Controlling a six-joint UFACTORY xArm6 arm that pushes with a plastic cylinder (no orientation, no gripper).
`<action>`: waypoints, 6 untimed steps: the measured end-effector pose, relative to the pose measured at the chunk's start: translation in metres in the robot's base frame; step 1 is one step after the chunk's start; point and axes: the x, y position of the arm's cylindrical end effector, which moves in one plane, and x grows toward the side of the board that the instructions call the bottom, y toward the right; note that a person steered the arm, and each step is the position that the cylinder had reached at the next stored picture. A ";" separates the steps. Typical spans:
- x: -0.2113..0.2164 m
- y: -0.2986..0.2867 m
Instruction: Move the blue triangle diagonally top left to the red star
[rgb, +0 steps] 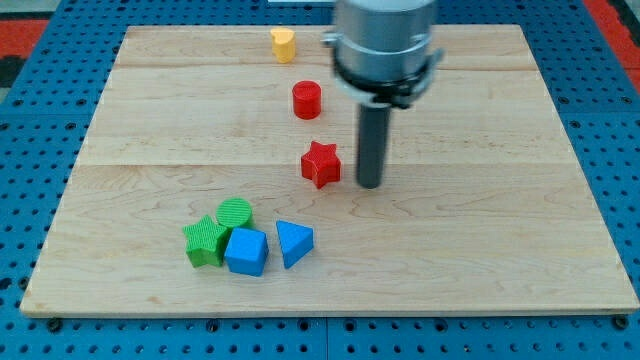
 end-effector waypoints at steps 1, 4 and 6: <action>-0.016 0.031; 0.016 0.091; -0.001 0.007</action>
